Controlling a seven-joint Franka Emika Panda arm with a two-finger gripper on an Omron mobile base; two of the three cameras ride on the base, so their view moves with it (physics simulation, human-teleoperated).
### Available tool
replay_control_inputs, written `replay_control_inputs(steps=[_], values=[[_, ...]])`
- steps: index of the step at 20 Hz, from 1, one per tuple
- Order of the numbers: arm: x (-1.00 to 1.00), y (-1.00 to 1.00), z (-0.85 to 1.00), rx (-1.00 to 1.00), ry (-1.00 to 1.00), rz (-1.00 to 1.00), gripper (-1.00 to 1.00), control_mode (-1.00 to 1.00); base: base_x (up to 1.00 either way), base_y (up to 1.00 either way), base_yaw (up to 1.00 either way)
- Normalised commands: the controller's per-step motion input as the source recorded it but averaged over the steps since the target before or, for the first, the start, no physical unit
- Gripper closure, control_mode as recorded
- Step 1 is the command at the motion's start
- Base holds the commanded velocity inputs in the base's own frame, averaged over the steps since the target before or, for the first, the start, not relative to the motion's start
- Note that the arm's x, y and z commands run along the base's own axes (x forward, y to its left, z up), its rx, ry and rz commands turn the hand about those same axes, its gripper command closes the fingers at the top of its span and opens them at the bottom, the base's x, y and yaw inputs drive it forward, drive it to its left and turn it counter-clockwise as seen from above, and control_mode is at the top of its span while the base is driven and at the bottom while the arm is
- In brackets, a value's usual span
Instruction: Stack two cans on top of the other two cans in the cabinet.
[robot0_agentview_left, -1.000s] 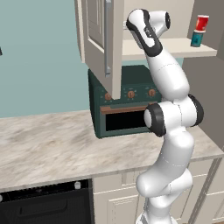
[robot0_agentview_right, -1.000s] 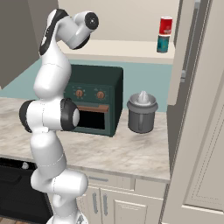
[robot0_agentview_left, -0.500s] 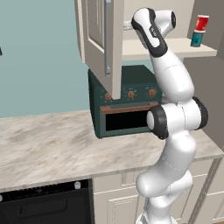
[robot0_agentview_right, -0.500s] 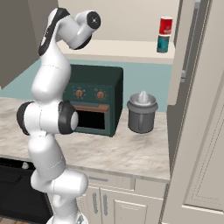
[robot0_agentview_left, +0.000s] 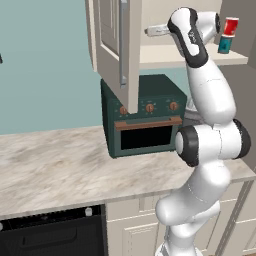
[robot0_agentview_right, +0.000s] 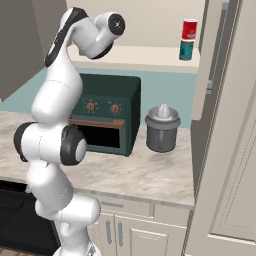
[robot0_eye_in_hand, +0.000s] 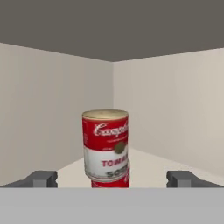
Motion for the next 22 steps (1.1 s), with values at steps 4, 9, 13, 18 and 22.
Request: replay_control_inputs(steps=[4,9,13,18,22], values=[[-0.68,-0.16,0.0,0.0,0.0,-0.13,-1.0,-1.0,0.0,0.0,0.0],[-0.78,-0.06,0.0,0.0,0.0,-0.15,-1.0,-1.0,0.0,0.0,0.0],[-0.87,0.0,-0.05,0.0,0.0,-0.18,-1.0,-1.0,0.0,0.0,0.0],[-0.86,-0.07,0.0,0.0,0.0,-0.18,-1.0,-1.0,0.0,0.0,0.0],[-0.89,-0.35,0.0,0.01,0.03,-0.18,-1.0,-1.0,0.0,0.0,0.0]])
